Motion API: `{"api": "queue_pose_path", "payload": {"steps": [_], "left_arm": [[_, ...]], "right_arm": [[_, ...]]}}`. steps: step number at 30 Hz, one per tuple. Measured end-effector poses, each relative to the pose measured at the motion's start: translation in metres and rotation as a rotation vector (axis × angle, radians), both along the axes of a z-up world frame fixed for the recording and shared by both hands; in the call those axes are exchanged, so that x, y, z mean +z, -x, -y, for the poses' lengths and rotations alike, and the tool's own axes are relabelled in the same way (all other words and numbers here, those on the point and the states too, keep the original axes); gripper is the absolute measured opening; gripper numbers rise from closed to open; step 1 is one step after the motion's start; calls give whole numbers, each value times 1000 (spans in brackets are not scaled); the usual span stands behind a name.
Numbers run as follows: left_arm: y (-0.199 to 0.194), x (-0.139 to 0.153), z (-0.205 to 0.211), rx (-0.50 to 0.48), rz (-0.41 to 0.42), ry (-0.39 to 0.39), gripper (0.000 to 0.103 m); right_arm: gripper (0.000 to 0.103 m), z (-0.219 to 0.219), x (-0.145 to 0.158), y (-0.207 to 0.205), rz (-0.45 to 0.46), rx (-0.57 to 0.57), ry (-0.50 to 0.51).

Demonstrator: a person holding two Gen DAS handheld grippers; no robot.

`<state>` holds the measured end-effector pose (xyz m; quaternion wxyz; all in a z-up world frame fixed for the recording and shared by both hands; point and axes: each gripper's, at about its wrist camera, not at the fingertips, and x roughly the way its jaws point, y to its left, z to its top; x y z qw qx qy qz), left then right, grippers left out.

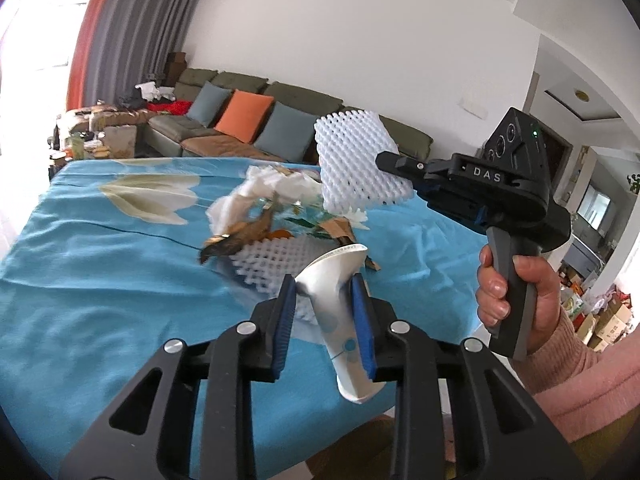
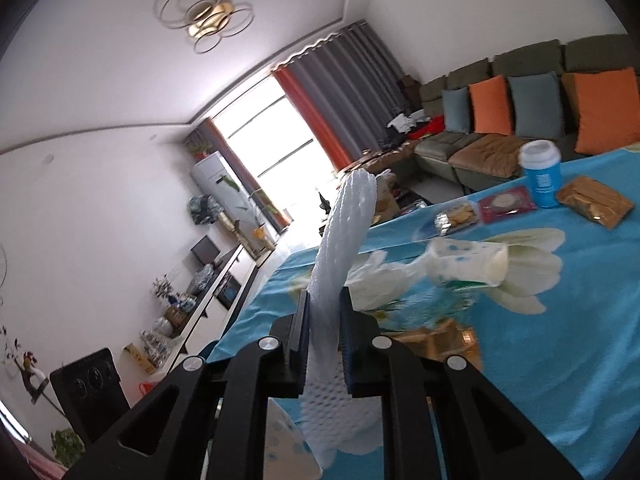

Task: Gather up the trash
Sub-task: 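Carry the cup and foam net to the teal bin and release both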

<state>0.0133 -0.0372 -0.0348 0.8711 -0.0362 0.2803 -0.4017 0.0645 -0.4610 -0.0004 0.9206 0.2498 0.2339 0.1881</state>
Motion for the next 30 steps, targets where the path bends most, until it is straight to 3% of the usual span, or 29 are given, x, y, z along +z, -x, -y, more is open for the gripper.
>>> {"api": "queue_pose_path", "payload": {"steps": [10, 30], "left_arm": [[1, 22, -73, 196, 53, -13, 28], [-14, 30, -237, 707, 81, -98, 28]], "right_arm": [[13, -66, 19, -18, 58, 192, 44], [13, -264, 16, -106, -11, 631, 107]]}}
